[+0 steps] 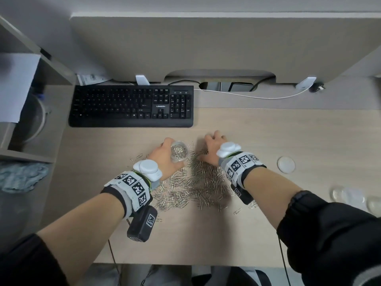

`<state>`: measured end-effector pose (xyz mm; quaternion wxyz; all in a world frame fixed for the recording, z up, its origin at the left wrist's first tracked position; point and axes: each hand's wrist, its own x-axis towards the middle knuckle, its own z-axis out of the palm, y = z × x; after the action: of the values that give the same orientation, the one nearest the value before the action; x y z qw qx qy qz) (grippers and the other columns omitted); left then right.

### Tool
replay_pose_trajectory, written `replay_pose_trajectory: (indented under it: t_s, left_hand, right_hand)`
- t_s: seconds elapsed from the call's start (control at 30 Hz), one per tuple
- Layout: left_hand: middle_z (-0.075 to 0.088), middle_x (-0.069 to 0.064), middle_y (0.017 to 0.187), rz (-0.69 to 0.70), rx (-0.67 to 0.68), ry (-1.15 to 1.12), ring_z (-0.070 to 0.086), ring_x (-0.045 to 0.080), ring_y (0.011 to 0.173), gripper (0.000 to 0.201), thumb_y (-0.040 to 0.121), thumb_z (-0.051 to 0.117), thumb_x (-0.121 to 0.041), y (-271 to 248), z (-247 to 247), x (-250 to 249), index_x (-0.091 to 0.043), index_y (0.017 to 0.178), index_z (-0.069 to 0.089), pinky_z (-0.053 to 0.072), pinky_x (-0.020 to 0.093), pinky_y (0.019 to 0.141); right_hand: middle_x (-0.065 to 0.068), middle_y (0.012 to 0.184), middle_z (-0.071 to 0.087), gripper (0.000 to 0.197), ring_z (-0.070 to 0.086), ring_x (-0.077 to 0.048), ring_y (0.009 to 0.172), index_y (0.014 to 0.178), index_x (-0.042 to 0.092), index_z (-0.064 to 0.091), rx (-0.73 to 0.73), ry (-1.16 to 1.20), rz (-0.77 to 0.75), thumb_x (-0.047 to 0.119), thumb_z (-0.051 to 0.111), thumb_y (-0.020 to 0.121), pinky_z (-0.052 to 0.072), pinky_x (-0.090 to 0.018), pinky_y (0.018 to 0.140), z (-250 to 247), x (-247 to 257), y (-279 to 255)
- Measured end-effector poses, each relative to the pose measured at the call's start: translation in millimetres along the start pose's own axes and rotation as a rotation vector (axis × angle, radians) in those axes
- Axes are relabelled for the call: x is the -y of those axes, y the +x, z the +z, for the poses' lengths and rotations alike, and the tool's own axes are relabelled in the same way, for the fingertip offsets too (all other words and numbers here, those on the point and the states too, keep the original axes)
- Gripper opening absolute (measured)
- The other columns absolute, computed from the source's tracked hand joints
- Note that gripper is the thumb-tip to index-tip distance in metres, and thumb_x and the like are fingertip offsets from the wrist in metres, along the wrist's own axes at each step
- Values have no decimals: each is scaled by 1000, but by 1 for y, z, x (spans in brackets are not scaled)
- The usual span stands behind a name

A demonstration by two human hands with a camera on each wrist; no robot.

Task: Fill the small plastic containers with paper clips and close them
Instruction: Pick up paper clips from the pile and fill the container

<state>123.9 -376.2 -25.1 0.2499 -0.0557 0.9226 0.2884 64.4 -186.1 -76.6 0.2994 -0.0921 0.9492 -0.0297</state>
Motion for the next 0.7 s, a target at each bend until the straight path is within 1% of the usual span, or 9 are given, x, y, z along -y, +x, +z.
replay_pose_trajectory:
  t_s: [0.07, 0.13, 0.23, 0.3, 0.43, 0.5, 0.6, 0.63, 0.7]
  left_hand:
    - [64, 6, 105, 6, -9, -6, 62, 27, 90, 69, 80, 76, -38, -2, -1, 3, -16, 133, 38, 49, 35, 76]
    - [63, 4, 102, 13, -16, 0, 62, 25, 87, 68, 80, 76, -40, -3, -3, 5, -16, 132, 39, 47, 34, 72]
    - [57, 0, 95, 18, -4, 47, 56, 20, 80, 70, 82, 75, -40, -7, -4, 10, -15, 134, 37, 38, 29, 65]
    - [58, -3, 91, 15, 14, 67, 58, 19, 78, 71, 81, 75, -40, -8, -3, 15, -16, 135, 36, 43, 31, 64]
    - [60, -2, 90, 38, 59, 126, 58, 15, 70, 67, 82, 73, -38, -11, -1, 23, -18, 134, 36, 39, 27, 53]
    - [61, -3, 88, 61, 76, 127, 58, 12, 66, 65, 82, 74, -38, -13, 2, 25, -18, 132, 36, 40, 26, 49]
    - [62, -2, 86, 77, 112, 103, 63, 16, 67, 66, 80, 74, -38, -14, 9, 24, -21, 131, 36, 54, 34, 56]
    - [62, -2, 86, 89, 118, 98, 64, 17, 67, 67, 80, 74, -38, -15, 11, 23, -22, 132, 36, 56, 37, 59]
    - [60, -2, 88, 120, 115, 97, 63, 17, 67, 67, 80, 75, -38, -17, 15, 18, -22, 132, 36, 55, 35, 58]
  right_hand:
    - [-8, 124, 42, 59, 50, -27, 106, 129, 15, 36, 22, -46, -22, 46, 64, 87, 45, -37, 74, 10, 10, -5]
    - [-11, 123, 43, 50, 52, -28, 105, 130, 13, 39, 28, -58, -11, 33, 63, 92, 43, -35, 71, 20, 12, -9]
    - [-13, 123, 46, 48, 58, -32, 101, 132, 12, 39, 68, -13, -16, 18, 62, 91, 53, -40, 78, 26, 12, -19]
    - [-13, 124, 48, 49, 61, -34, 100, 133, 11, 40, 118, 26, -15, 9, 60, 88, 56, -43, 83, 24, 10, -23]
    - [-11, 117, 58, 39, 63, -31, 101, 127, 7, 53, 170, 158, 69, 1, 53, 88, 55, -39, 86, 16, 5, -33]
    - [-14, 118, 64, 32, 66, -32, 102, 121, 5, 60, 206, 285, 115, -2, 52, 91, 56, -36, 85, 10, 2, -41]
    - [-13, 101, 69, 26, 73, -30, 78, 105, 10, 66, 150, 594, 219, -5, 52, 88, 61, -40, 70, 4, -2, -58]
    - [-12, 96, 69, 23, 73, -27, 70, 99, 12, 66, 132, 689, 232, -4, 53, 87, 62, -39, 68, 2, -2, -63]
    - [-12, 88, 68, 19, 72, -24, 60, 90, 12, 64, 125, 826, 222, -4, 56, 85, 61, -43, 70, -6, -1, -72]
